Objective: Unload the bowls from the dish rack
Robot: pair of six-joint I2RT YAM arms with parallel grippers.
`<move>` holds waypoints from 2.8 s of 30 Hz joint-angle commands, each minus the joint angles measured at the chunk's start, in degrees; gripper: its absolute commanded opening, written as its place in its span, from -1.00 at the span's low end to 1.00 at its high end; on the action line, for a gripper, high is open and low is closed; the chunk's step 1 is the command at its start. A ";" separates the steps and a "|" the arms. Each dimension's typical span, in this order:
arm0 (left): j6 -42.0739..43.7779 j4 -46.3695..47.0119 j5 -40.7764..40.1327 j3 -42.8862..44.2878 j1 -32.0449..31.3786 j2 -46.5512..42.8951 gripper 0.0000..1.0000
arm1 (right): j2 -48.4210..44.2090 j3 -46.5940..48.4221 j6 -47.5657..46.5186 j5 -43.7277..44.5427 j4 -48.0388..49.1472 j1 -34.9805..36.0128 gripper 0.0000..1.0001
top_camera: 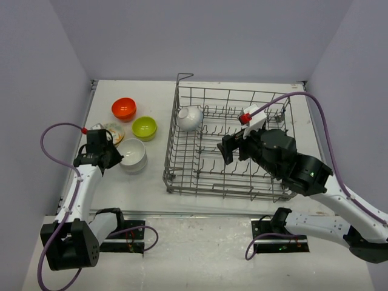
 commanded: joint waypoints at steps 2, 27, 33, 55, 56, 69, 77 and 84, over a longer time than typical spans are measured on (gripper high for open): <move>-1.29 4.97 -0.48 0.23 -0.92 0.27 -1.00 | -0.13 -0.85 0.14 -1.94 2.27 -0.33 0.98; -4.99 -0.12 -8.39 1.81 -5.40 3.00 0.29 | -3.73 -2.52 -0.03 -4.22 2.97 -0.24 0.98; -4.63 -2.41 -7.16 3.74 -5.49 -1.13 0.94 | -1.10 -1.82 1.28 -5.36 2.97 -1.99 0.98; 7.32 2.95 -11.47 8.32 -5.49 -26.26 1.00 | 46.44 14.78 38.71 -40.19 20.83 -32.32 0.98; 6.89 2.95 -11.73 7.88 -5.49 -27.31 1.00 | 47.67 15.49 39.07 -39.47 20.73 -32.24 0.98; 6.44 3.04 -14.19 5.06 -7.86 -30.22 1.00 | 59.54 18.92 41.62 -45.00 25.99 -32.24 0.98; 6.53 3.21 -14.19 4.80 -9.10 -30.22 1.00 | 62.01 16.03 45.31 -54.93 38.63 -32.24 0.98; 6.62 3.30 -13.58 4.71 -9.80 -29.87 1.00 | 62.53 12.77 49.09 -60.54 48.05 -32.50 0.94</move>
